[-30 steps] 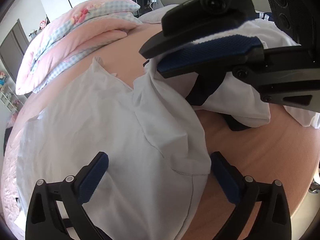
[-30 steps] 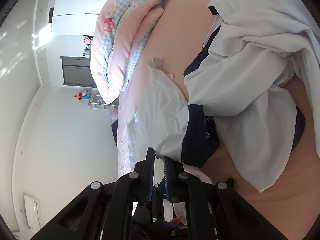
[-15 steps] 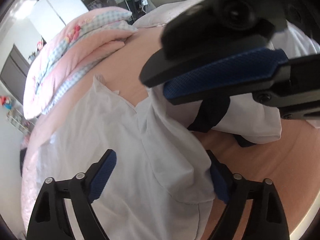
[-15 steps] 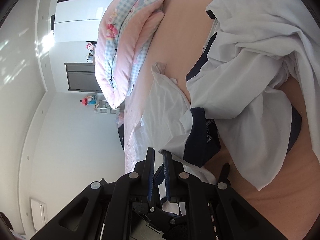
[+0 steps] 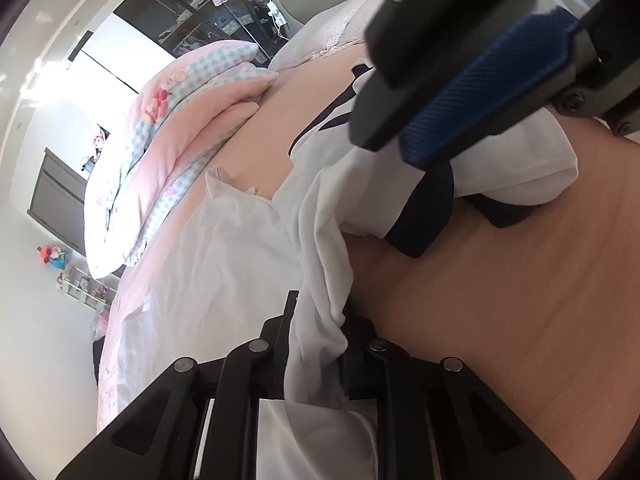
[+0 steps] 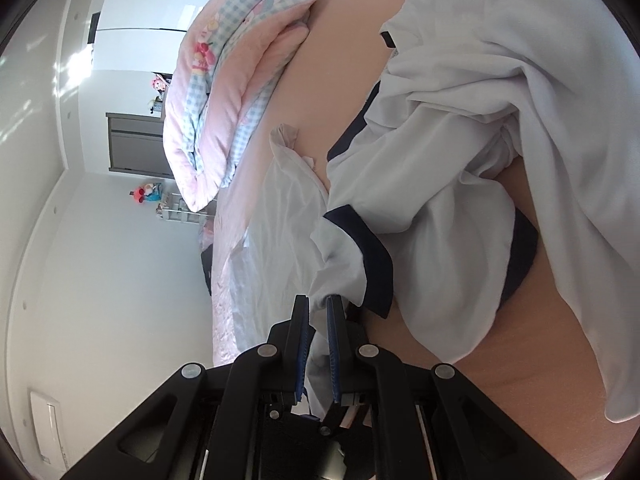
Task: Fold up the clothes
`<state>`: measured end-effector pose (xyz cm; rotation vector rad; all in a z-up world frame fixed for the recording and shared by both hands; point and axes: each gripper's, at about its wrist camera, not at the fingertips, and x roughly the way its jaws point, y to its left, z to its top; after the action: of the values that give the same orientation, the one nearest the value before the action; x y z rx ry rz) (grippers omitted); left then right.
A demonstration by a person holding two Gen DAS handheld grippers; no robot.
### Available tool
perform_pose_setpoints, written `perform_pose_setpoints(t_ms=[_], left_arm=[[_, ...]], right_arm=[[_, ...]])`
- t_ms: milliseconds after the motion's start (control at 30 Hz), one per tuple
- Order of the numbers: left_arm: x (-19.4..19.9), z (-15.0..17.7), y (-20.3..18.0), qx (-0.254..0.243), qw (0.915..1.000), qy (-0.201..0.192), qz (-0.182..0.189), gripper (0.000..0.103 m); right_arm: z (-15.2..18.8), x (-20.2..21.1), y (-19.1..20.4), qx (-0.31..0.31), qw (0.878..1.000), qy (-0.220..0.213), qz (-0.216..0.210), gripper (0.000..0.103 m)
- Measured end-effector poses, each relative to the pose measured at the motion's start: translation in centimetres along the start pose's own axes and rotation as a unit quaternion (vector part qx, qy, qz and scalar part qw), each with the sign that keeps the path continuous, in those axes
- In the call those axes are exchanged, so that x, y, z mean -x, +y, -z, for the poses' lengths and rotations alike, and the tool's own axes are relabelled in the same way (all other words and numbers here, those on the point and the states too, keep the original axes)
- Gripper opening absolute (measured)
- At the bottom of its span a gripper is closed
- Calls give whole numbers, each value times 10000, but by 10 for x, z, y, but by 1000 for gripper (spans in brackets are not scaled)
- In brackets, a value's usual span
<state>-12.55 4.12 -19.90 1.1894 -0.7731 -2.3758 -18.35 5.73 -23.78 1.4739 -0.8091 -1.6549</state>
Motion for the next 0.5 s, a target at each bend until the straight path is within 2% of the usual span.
perform_pose_setpoints(t_ms=[67, 133, 167, 200, 300, 500], left_arm=[[3, -2, -1, 35, 10000, -19, -52, 14], [5, -5, -3, 42, 10000, -19, -71, 14], [6, -6, -3, 52, 10000, -26, -76, 14], [6, -7, -3, 57, 10000, -22, -70, 14], [8, -12, -3, 64, 10000, -23, -32, 14], [8, -21, 7, 413, 9988, 100, 227, 14]], right_arm=[[3, -2, 1, 106, 9998, 62, 138, 12], [8, -6, 2, 105, 9998, 163, 101, 33], [9, -9, 2, 61, 9998, 194, -21, 54], [10, -11, 1, 2, 9997, 171, -164, 67], [9, -21, -1, -125, 9989, 160, -419, 68], [-4, -42, -3, -374, 9988, 162, -288, 68]])
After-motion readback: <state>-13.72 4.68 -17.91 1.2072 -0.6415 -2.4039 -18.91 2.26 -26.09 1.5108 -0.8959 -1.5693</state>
